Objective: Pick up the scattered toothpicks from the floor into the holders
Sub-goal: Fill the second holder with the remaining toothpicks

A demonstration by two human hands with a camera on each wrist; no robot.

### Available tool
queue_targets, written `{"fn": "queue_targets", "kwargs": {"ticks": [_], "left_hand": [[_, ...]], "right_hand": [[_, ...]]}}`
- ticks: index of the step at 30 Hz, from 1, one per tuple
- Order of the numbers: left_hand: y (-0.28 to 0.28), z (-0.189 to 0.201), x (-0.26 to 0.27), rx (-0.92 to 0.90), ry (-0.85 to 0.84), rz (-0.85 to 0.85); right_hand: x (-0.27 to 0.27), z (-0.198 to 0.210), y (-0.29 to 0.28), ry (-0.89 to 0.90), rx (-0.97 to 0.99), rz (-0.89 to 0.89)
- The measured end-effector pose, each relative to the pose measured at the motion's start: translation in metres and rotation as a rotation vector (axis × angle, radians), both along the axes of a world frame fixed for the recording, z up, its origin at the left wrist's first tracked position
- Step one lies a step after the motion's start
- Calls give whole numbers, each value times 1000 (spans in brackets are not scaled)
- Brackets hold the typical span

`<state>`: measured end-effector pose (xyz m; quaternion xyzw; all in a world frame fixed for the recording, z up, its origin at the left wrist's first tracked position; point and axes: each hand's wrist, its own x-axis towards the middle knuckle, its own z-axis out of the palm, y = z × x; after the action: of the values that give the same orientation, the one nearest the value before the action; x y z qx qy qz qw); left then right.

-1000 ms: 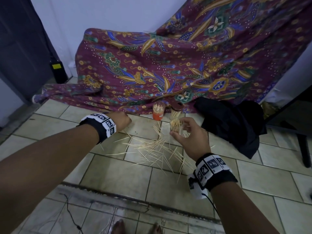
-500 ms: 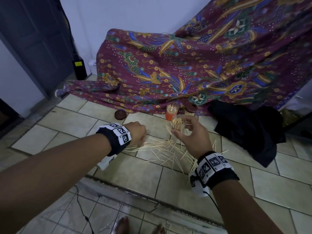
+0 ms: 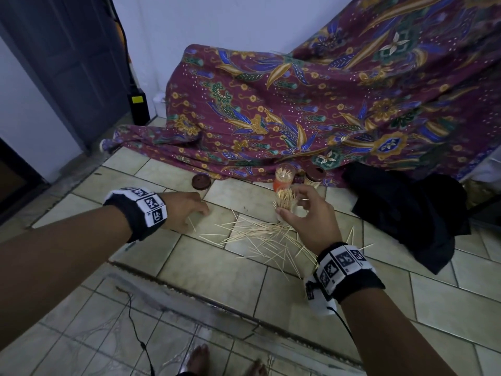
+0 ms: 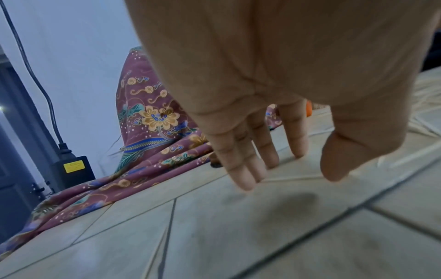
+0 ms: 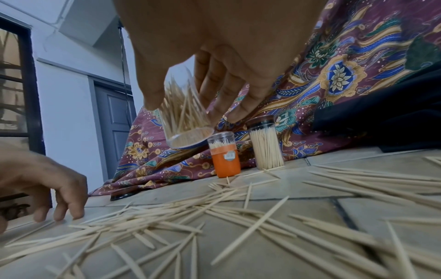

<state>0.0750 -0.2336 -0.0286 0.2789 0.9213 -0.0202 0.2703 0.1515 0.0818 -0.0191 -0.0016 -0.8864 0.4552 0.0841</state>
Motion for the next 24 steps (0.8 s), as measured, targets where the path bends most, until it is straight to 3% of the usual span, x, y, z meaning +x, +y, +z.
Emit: {"fn": "queue_targets", "kwargs": {"ticks": [8, 21, 24], "left_hand": [[8, -4, 17, -13, 112, -117], [76, -3, 26, 415, 92, -91], [69, 8, 16, 305, 50, -82]], "right_hand": [[-3, 3, -7, -7, 2, 16], [-3, 4, -8, -6, 17, 6], [-5, 2, -6, -9, 21, -15]]}}
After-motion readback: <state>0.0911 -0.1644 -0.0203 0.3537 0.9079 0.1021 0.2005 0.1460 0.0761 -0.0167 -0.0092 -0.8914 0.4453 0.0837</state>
